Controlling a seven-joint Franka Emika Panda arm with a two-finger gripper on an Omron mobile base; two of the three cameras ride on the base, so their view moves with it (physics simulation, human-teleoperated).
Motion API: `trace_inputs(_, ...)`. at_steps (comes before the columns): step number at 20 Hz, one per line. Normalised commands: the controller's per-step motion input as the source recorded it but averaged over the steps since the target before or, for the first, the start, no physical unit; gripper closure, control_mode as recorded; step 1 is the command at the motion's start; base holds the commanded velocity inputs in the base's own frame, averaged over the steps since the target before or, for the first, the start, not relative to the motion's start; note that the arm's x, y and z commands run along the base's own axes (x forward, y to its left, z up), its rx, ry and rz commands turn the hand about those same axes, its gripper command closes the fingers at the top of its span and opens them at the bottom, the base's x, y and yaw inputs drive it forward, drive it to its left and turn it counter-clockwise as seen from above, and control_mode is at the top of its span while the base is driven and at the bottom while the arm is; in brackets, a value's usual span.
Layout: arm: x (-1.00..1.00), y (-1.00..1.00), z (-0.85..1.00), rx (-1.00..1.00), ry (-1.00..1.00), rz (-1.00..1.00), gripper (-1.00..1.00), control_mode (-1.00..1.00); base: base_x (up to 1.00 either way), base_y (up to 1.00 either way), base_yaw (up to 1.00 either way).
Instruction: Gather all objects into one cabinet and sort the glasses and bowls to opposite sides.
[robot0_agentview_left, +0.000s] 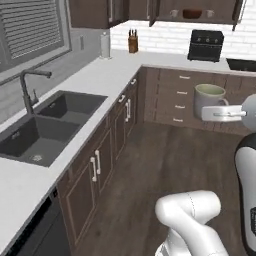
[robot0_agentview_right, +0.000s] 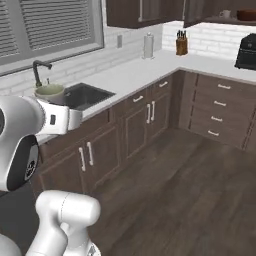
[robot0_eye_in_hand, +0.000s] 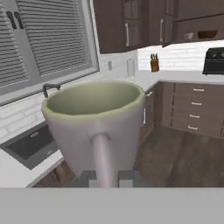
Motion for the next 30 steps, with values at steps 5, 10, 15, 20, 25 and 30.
trace_inputs(5, 0.00, 0.00, 0.00, 0.00, 0.00, 0.00, 1.00, 1.00, 0.04, -0.11, -0.89)
trace_inputs(10, 0.00, 0.00, 0.00, 0.00, 0.00, 0.00, 1.00, 1.00, 0.51, 0.00, -0.69)
trace_inputs(15, 0.00, 0.00, 0.00, 0.00, 0.00, 0.00, 1.00, 1.00, 0.86, 0.05, -0.15)
trace_inputs(20, 0.00, 0.00, 0.00, 0.00, 0.00, 0.00, 1.00, 1.00, 1.00, 0.25, 0.00)
trace_inputs(25, 0.00, 0.00, 0.00, 0.00, 0.00, 0.00, 1.00, 1.00, 1.00, 0.29, 0.00)
trace_inputs(30, 0.00, 0.00, 0.00, 0.00, 0.00, 0.00, 1.00, 1.00, 1.00, 0.45, 0.00)
